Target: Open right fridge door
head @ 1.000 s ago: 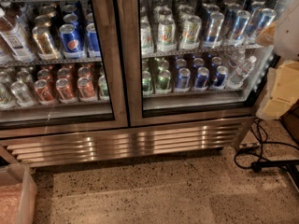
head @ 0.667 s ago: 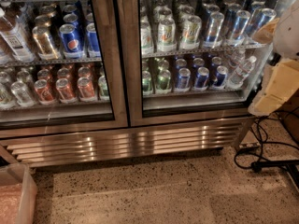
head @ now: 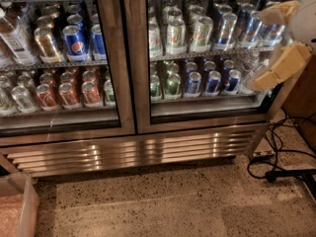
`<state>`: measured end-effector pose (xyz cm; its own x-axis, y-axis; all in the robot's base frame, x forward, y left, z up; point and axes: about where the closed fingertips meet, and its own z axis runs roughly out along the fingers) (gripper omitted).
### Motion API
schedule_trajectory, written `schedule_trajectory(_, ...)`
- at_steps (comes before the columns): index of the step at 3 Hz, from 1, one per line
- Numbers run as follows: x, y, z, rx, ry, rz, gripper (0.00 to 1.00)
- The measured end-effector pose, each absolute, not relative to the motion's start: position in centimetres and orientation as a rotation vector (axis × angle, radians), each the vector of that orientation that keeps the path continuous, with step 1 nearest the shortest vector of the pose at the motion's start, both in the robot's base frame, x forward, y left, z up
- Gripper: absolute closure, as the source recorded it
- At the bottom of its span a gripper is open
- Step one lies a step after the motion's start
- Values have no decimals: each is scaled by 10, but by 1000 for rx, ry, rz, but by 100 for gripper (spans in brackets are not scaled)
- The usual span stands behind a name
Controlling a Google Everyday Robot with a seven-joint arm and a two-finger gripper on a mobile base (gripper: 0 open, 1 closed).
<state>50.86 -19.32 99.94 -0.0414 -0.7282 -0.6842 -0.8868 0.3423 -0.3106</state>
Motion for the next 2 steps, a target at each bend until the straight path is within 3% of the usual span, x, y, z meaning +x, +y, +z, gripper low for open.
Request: schedule_trajectory(2, 509, -173, 1005, -1397, 1732, 363, 0)
